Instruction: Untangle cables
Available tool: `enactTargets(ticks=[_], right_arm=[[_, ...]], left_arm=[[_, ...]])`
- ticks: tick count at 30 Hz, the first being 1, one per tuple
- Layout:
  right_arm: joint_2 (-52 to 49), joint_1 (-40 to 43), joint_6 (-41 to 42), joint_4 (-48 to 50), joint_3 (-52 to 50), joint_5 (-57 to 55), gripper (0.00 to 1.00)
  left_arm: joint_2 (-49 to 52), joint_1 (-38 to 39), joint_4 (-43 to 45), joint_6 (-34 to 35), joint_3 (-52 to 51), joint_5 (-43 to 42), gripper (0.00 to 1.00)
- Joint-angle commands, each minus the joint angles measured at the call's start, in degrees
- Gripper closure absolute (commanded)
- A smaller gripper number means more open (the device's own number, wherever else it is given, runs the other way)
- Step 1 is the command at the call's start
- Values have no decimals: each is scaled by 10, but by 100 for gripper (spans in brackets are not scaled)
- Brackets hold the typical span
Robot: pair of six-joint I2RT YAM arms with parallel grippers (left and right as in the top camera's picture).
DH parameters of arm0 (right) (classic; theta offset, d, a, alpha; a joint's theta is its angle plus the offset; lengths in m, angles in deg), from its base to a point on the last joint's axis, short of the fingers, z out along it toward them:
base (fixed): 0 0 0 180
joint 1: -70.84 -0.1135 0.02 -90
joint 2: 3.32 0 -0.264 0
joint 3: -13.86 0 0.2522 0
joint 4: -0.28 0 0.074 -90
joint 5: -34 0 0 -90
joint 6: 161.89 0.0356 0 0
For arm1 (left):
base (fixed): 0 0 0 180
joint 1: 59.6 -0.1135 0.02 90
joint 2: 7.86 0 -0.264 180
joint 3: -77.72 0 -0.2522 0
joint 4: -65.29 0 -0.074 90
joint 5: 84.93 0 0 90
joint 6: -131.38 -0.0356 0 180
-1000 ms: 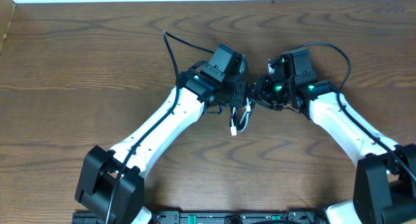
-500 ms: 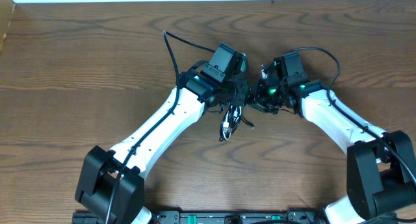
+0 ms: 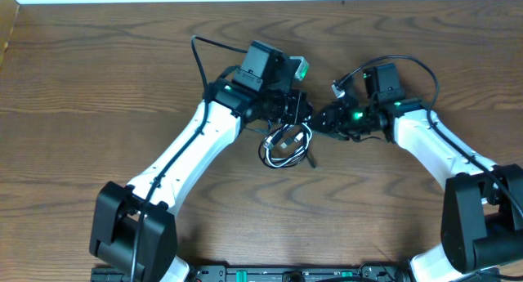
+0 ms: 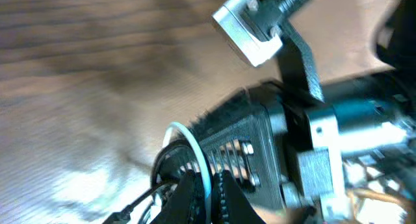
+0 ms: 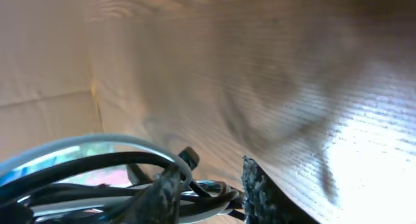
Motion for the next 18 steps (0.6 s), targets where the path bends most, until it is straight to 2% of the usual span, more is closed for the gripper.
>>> enactTargets(ticks=[1, 9, 18], right_arm=[[9, 25, -70, 0, 7, 68, 69], [61, 65, -89, -27, 7, 45, 65], [73, 69, -61, -106, 7, -90, 66]], left_arm=[[-13, -17, 2, -24, -2, -91, 93], [-12, -32, -3, -24, -3, -90, 93], [10, -7, -37, -19, -3, -27, 92]])
